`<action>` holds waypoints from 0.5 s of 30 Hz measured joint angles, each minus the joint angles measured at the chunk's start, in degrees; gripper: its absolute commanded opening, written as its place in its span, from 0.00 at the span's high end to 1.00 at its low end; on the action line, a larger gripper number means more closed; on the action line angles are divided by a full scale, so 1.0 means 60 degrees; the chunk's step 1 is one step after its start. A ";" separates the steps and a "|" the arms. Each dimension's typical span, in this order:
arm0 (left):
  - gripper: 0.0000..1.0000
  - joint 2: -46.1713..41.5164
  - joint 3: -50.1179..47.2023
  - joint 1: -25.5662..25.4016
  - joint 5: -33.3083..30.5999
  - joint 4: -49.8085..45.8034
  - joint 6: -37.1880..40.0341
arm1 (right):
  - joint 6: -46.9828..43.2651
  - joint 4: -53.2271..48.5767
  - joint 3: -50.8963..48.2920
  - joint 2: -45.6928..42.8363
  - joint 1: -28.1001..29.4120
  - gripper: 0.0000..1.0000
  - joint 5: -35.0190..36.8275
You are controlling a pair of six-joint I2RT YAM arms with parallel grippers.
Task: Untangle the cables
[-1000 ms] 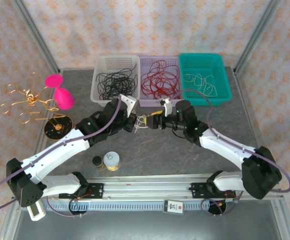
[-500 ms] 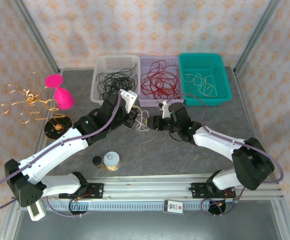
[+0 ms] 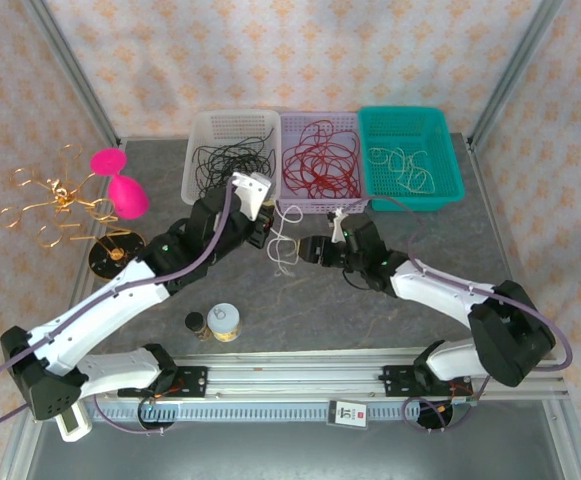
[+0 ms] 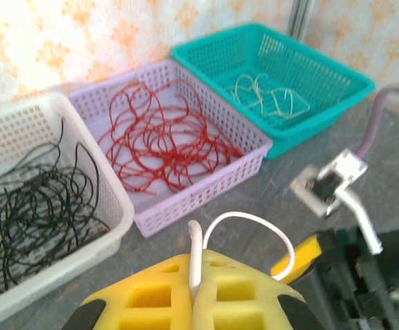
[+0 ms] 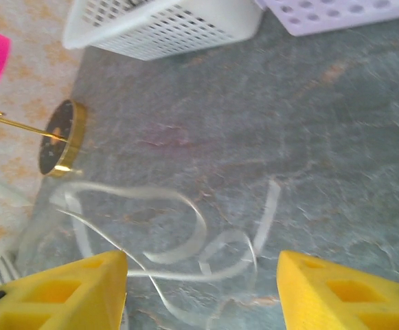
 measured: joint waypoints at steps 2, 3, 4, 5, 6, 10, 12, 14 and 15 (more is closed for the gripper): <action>1.00 -0.0248 0.0000 0.0000 0.0029 0.0353 0.0044 | -0.0004 -0.0004 -0.0120 0.0149 0.0000 0.41 0.0244; 1.00 -0.0361 0.0000 0.0000 0.0040 0.0535 0.0069 | -0.0025 -0.0007 -0.0178 0.0226 0.0000 0.41 0.0397; 1.00 -0.0455 0.0000 0.0000 0.0080 0.0725 0.0098 | -0.0084 -0.0029 -0.0259 0.0255 0.0000 0.41 0.0565; 1.00 -0.0506 0.0004 0.0004 0.0109 0.0849 0.0106 | -0.0138 -0.0040 -0.0339 0.0240 0.0000 0.41 0.0645; 1.00 -0.0535 0.0018 0.0000 0.0135 0.0958 0.0113 | -0.0262 -0.0044 -0.0441 0.0182 0.0000 0.40 0.0714; 1.00 -0.0397 0.0189 0.0000 0.0288 0.1049 0.0204 | -0.1053 -0.0153 -0.0750 -0.0739 0.0000 0.31 0.0583; 1.00 -0.0321 0.0255 0.0000 0.0364 0.1053 0.0255 | -0.1577 -0.0160 -0.0739 -0.1548 0.0000 0.27 0.0423; 1.00 -0.0273 0.0288 0.0000 0.0404 0.1053 0.0324 | -0.2171 -0.0120 -0.0670 -0.2386 0.0000 0.24 0.0204; 1.00 -0.0255 0.0299 0.0000 0.0433 0.1053 0.0331 | -0.2477 -0.0080 -0.0616 -0.2754 0.0000 0.22 0.0044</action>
